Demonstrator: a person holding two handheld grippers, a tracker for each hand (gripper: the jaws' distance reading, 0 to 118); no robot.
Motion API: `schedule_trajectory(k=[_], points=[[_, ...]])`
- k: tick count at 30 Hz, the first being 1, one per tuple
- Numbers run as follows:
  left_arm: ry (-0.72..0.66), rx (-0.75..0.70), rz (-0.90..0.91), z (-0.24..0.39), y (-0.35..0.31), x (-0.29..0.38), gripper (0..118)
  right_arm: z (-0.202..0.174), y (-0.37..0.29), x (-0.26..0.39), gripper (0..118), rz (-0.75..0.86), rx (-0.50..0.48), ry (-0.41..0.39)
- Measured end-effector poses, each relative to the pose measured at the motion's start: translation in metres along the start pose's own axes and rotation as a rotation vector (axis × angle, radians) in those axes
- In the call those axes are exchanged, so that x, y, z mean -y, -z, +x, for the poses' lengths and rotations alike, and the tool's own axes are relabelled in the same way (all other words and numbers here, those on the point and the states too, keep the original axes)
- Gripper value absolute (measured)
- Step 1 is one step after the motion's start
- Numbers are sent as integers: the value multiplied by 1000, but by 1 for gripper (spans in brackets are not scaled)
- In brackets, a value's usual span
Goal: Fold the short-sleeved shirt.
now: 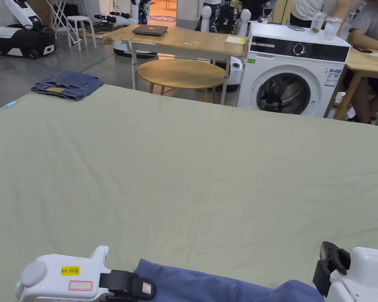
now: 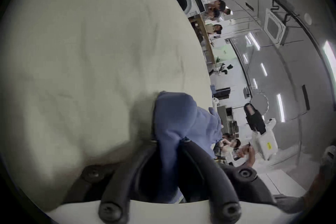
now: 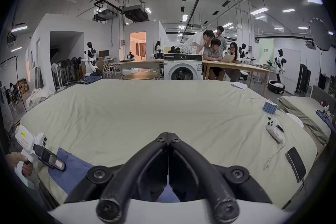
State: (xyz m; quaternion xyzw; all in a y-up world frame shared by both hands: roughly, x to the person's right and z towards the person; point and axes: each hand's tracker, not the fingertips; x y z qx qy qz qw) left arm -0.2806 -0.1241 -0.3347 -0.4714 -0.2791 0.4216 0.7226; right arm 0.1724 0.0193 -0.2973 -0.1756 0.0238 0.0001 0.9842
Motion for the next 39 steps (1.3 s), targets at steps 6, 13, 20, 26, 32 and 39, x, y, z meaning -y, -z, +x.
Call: schedule_trajectory(k=[6,13,20,26,32,39], points=[[65,-15,54,39,-27,0,3,3,-2,-3,0,8,6,-3],[157,-147,140,91,-95,-15,3,3,-1,-10,0,24,-7,-7],[117,-353,234,128,-148,-27,4,-5,2,-12,0,32,-32,-15],[104,-349,237,156,-125,-31,4,-10,5,-9,0,22,-55,-8],[129,-315,161,189,-78,-28,4,-9,4,-9,0,13,-53,-13],[202,-366,21,212,-3,-21,4,2,1,-8,0,4,-29,-1]])
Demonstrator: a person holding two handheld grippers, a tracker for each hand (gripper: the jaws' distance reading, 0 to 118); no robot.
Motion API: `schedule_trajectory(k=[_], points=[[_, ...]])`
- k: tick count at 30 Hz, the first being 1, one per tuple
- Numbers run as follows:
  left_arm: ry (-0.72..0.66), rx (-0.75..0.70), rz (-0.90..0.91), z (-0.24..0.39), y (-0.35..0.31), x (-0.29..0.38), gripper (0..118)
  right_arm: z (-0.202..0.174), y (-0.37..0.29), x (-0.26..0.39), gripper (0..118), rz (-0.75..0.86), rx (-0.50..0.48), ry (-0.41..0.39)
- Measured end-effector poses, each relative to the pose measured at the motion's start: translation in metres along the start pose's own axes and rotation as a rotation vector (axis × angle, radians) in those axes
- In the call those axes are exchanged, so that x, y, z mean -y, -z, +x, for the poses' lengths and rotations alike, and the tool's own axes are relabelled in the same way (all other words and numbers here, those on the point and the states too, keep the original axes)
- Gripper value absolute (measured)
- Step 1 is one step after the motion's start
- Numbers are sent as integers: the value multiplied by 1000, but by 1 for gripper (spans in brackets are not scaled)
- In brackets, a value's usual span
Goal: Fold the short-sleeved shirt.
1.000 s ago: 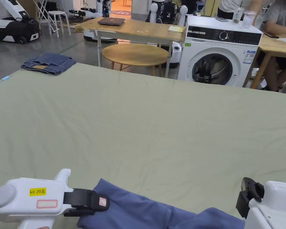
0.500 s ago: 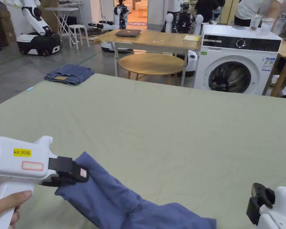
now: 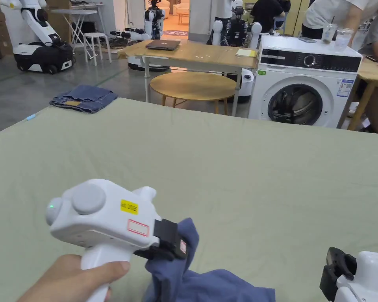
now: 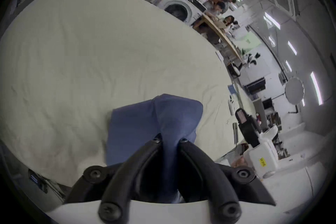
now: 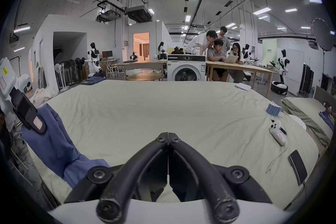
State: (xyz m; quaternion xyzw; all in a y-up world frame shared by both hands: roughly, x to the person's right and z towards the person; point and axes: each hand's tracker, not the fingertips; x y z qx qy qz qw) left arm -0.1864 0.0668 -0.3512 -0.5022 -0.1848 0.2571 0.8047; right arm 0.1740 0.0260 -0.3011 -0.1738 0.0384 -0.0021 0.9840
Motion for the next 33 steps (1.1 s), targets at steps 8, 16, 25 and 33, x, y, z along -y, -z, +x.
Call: schedule_trajectory(k=[8,16,25,33], points=[[42,-32,-148,42,92,13,4,9,-5,4,0,-21,33,7],[35,-111,-192,42,151,32,19,16,-8,8,0,-40,54,16],[27,85,-165,44,88,21,37,20,-10,9,0,-43,61,11],[-5,142,-97,21,87,13,28,18,-9,10,0,-39,45,26]])
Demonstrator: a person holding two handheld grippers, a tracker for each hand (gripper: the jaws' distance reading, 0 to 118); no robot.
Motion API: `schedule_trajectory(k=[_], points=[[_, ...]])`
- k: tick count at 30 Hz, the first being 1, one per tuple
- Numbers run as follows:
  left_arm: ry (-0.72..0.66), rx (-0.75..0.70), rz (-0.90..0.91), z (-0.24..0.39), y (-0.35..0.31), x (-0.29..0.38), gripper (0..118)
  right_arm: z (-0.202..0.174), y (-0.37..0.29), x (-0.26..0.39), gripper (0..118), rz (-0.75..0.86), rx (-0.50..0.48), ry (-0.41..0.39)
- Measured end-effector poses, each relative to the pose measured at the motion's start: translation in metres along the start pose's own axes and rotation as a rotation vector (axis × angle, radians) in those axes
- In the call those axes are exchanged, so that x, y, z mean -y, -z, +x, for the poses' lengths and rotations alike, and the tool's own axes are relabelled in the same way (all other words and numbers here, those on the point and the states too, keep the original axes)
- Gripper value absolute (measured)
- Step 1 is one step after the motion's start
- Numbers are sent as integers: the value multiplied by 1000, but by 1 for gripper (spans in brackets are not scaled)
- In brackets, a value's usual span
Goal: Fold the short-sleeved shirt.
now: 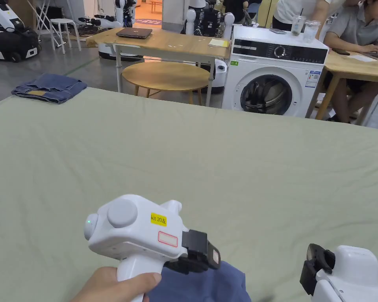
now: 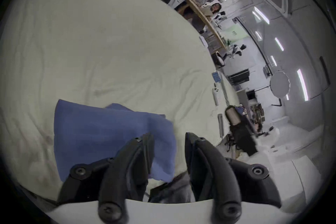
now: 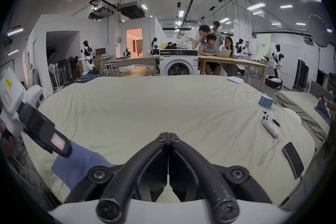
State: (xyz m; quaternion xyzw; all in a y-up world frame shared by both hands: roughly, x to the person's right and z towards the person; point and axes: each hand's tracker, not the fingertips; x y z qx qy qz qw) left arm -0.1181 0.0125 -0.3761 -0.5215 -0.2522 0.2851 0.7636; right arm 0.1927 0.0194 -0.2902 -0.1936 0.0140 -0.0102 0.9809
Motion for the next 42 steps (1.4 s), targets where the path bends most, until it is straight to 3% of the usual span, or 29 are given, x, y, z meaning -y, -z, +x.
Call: schedule_trajectory(k=[1,4,12,16,22,28,34,38,42], points=[[10,-4,-19,-5,11,2,16,0,-1,0,0,6,-4,2],[-25,83,-113,-20,48,14,7,-1,-2,0,0,16,-5,2],[-108,216,-134,-43,114,34,1,2,-4,-3,0,36,-14,3],[33,133,-126,-33,116,38,0,4,-4,-2,0,44,-19,2],[55,139,-122,-22,93,28,0,0,-3,-5,0,68,-34,0],[257,56,196,-2,13,9,0,-15,2,-21,0,136,-20,6],[531,-299,704,13,-53,22,0,-35,3,-42,0,224,2,16],[564,-404,1009,12,-81,40,0,-42,2,-52,0,301,10,14],[546,-547,1163,9,-95,49,0,-47,0,-60,0,349,15,16]])
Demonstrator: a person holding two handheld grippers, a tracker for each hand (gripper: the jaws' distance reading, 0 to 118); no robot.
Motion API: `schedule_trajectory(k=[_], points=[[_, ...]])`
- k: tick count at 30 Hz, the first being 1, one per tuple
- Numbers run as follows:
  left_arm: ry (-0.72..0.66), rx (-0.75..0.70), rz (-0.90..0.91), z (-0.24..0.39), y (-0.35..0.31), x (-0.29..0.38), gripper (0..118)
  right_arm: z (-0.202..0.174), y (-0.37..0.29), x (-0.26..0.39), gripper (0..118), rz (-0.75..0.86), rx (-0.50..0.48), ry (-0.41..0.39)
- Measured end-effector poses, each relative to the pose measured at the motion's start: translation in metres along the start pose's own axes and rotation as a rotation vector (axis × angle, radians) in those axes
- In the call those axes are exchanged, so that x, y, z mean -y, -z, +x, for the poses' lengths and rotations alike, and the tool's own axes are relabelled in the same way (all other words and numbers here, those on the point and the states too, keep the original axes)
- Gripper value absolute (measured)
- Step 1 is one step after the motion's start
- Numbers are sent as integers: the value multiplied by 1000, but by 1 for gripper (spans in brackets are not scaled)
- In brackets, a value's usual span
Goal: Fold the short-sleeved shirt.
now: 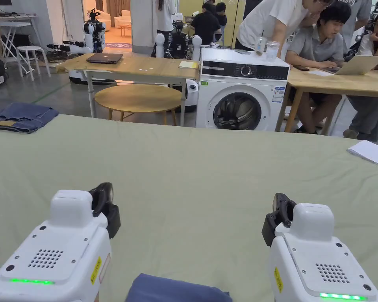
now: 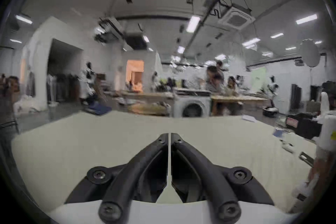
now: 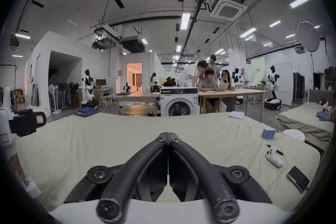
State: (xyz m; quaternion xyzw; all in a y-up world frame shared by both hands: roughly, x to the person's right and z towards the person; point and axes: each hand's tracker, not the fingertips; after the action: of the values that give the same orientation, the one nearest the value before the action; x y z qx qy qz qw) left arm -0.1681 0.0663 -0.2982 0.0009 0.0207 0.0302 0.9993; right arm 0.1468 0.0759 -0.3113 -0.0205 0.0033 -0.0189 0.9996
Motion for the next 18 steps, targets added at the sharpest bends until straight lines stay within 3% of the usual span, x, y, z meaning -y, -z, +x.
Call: schedule_trajectory(k=[6,14,18], points=[[13,-33,-8,-12,2,2,0,-4,2,0,0,7,-10,-22],[10,-4,-139,-30,-1,21,0,-12,-25,55,0,-335,-178,-4],[-8,3,-188,-37,-7,32,0,-26,-31,93,0,-476,-247,-59]])
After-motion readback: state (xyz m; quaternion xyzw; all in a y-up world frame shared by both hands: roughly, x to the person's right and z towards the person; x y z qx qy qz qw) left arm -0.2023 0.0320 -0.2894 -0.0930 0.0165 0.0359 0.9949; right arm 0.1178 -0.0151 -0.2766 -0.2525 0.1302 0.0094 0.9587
